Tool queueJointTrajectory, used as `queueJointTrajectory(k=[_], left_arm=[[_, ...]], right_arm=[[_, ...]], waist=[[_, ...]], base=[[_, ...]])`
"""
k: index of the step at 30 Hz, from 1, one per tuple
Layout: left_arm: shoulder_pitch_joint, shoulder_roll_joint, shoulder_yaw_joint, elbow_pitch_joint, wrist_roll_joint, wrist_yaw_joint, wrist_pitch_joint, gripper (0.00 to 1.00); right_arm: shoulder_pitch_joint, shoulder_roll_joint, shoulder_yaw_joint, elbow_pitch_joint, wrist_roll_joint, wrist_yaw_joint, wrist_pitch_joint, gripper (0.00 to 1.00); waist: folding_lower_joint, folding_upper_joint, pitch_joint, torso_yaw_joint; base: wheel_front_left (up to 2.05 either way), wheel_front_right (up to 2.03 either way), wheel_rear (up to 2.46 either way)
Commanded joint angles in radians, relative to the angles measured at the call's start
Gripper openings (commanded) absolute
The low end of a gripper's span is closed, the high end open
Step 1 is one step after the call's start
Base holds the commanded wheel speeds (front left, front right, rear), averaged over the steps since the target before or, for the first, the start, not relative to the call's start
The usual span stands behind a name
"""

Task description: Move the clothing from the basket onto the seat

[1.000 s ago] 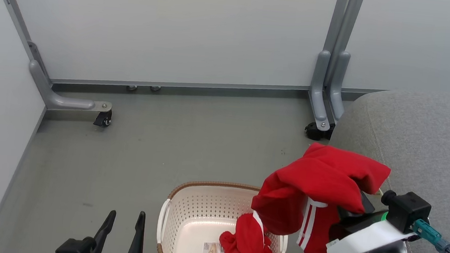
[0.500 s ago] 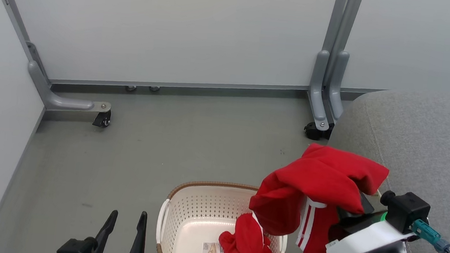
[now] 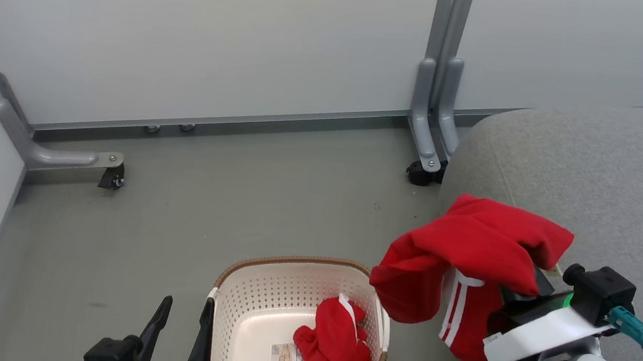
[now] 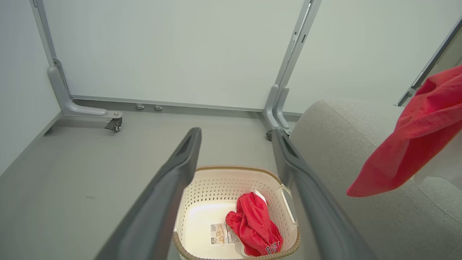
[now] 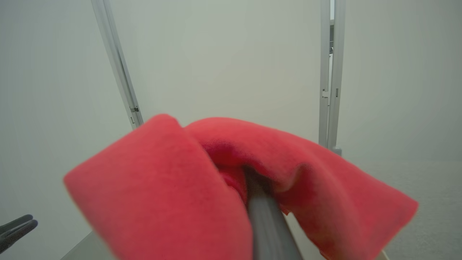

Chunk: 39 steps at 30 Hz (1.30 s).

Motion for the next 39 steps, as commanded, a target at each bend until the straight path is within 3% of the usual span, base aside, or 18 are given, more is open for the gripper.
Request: queueJointTrajectory(k=[1,15,23,39], left_arm=[[-0.014,0.001,-0.004,-0.005,-0.005,0.006,0.001,1.0],[-0.078,0.001,-0.042,-0.016,-0.024,0.036,0.001,1.0],[-0.12,0.002,-0.057,-0.01,-0.026,0.047,0.001,1.0],[-0.181,0.003,-0.114,0.021,-0.023,0.051,0.001,1.0]], right_arm=[[-0.014,-0.011,-0.013,-0.006,-0.005,0.0,0.0,0.0],[-0.01,-0.067,-0.077,-0.015,0.008,0.0,0.0,0.0],[-0.011,-0.066,-0.122,-0.018,0.017,0.0,0.0,0.0],[-0.007,-0.056,-0.2,-0.035,0.015,0.0,0.0,0.0]], waist=[[0.0,-0.0001,0.018,-0.059],[0.0,-0.0001,0.079,-0.316],[0.0,-0.0001,0.115,-0.436],[0.0,-0.0001,0.158,-0.464]], base=[[0.0,0.0,0.0],[0.0,0.0,0.0],[0.0,0.0,0.0],[0.0,0.0,0.0]])
